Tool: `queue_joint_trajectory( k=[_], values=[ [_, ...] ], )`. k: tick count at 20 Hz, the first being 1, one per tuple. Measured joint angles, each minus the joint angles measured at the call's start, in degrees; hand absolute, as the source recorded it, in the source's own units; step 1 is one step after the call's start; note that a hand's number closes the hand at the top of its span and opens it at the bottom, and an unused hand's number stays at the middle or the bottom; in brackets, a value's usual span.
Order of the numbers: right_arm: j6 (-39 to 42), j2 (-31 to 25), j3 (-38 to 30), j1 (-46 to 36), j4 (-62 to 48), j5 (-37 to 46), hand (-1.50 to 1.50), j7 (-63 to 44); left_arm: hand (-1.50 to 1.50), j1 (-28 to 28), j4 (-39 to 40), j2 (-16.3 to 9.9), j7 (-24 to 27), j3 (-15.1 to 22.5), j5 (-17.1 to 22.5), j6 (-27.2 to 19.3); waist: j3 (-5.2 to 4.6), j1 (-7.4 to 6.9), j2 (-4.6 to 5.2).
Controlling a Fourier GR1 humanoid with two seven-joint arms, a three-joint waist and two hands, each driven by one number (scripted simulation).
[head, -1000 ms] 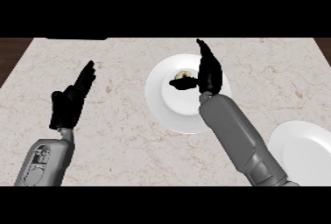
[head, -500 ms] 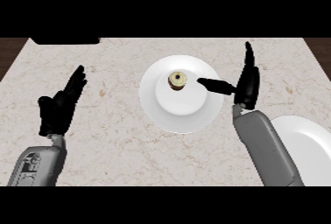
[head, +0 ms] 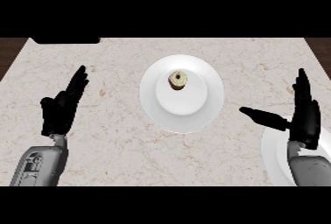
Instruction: Pick the cupcake from the plate and place it in the plate
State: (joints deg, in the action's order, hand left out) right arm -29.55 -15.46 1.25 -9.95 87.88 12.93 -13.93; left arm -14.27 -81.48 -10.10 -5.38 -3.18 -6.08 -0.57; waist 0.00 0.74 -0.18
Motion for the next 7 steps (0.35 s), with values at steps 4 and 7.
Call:
queue_joint_trajectory(
  k=[4, 7],
  values=[
    [4.3, -1.7, -3.9, 3.9, 2.2, -3.7, -1.5, 3.2, 0.0, -0.5, -0.8, 0.3, -1.3, 0.1, -0.5, 0.0, 0.0, -0.31, 0.07],
    [6.7, -2.1, -6.9, 6.2, 2.4, -5.9, -1.5, 6.0, 0.0, 0.1, -1.5, 0.6, -1.6, 0.2, -0.8, 0.2, 0.0, -0.44, 0.11]
  ],
)
